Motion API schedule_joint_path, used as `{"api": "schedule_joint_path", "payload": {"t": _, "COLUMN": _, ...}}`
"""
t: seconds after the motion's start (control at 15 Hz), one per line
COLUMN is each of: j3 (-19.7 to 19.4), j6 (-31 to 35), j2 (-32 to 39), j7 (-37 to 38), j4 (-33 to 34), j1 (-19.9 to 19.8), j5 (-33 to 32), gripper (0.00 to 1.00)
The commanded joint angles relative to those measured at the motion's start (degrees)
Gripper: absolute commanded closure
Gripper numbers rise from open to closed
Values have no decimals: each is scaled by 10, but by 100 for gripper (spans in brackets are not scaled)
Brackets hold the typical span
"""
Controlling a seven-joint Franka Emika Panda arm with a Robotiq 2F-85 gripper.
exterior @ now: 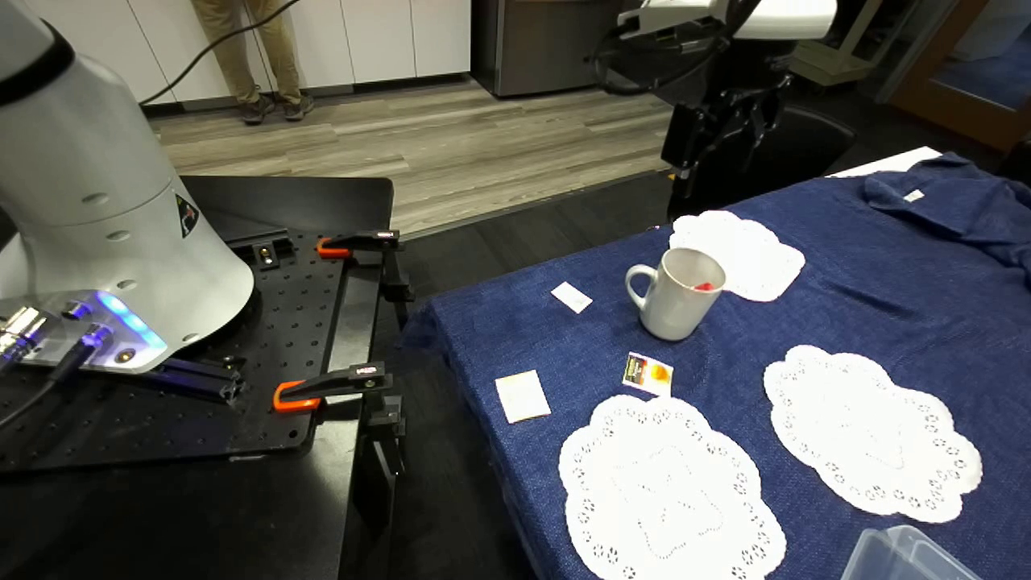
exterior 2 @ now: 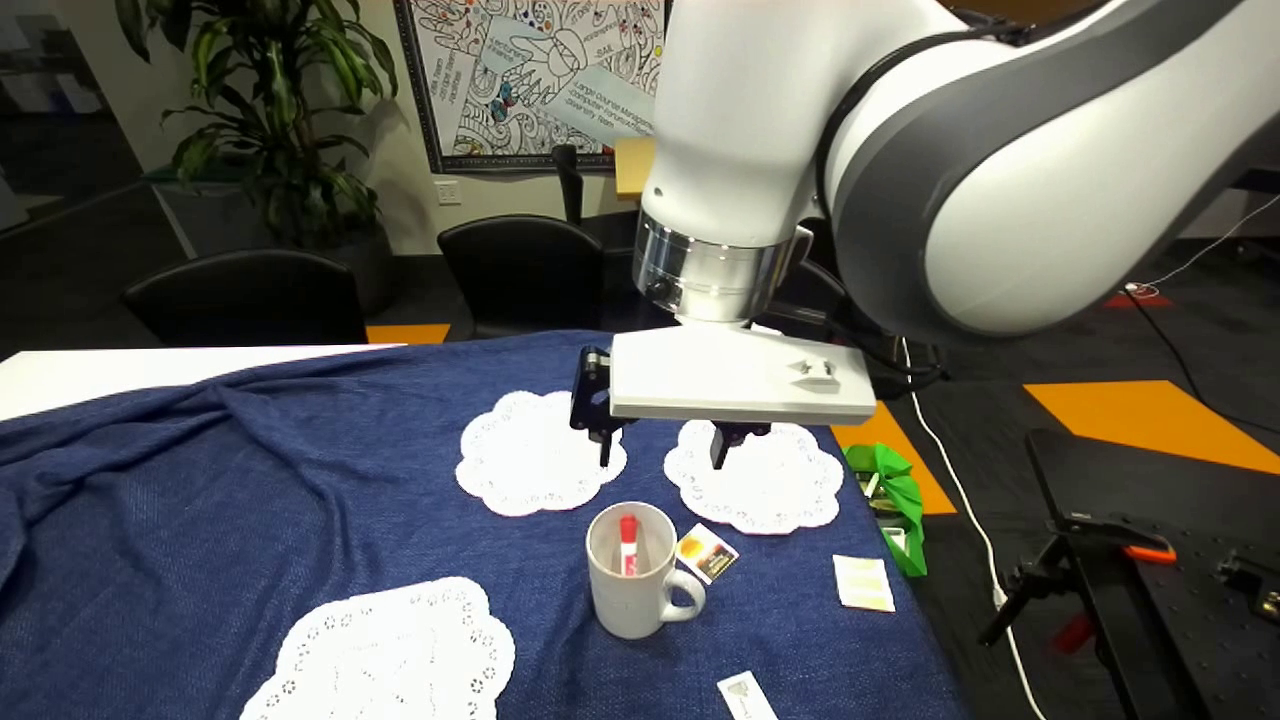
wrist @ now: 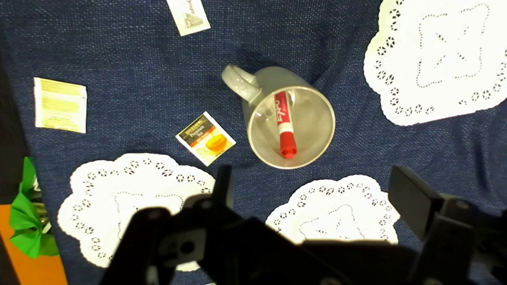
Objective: Remove the marker from the mug
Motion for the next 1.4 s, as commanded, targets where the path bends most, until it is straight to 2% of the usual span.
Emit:
{"api": "schedule_joint_path", "payload": {"t": 0.0, "j3": -23, "j6": 2, "j2": 0, "j7": 5, "j4": 2, "j1": 21, "j5": 7, "gripper": 0}}
{"api": "schedule_joint_path", "payload": {"t": 0.27, "j3": -37, "j6": 8, "j2": 19, "j7": 11, "j4": 12, "j1": 33, "j5": 3, "gripper": 2}}
{"api": "schedule_joint_path", "payload": {"t": 0.53, "j3": -47, "j6": 14, "j2": 42, "j7": 23, "j4": 23, "j1": 42, "j5": 6, "gripper": 28}}
{"api": "schedule_joint_path", "payload": {"t": 0.67, "j3": -57, "j6": 23, "j2": 58, "j7": 46, "j4": 33, "j1": 54, "j5": -1, "gripper": 30}}
{"api": "schedule_joint_path", "payload": {"t": 0.73, "j3": -62, "j6": 28, "j2": 65, "j7": 57, "j4": 37, "j1": 60, "j5": -2, "gripper": 26}}
{"api": "schedule_joint_path", "payload": {"t": 0.93, "j3": -83, "j6": 35, "j2": 88, "j7": 97, "j4": 51, "j1": 81, "j5": -9, "gripper": 26}}
{"api": "schedule_joint_path", "payload": {"t": 1.2, "j3": -97, "j6": 30, "j2": 116, "j7": 122, "j4": 69, "j1": 96, "j5": -4, "gripper": 33}}
{"api": "schedule_joint_path", "payload": {"t": 1.33, "j3": -101, "j6": 29, "j2": 129, "j7": 128, "j4": 76, "j1": 99, "j5": -2, "gripper": 41}}
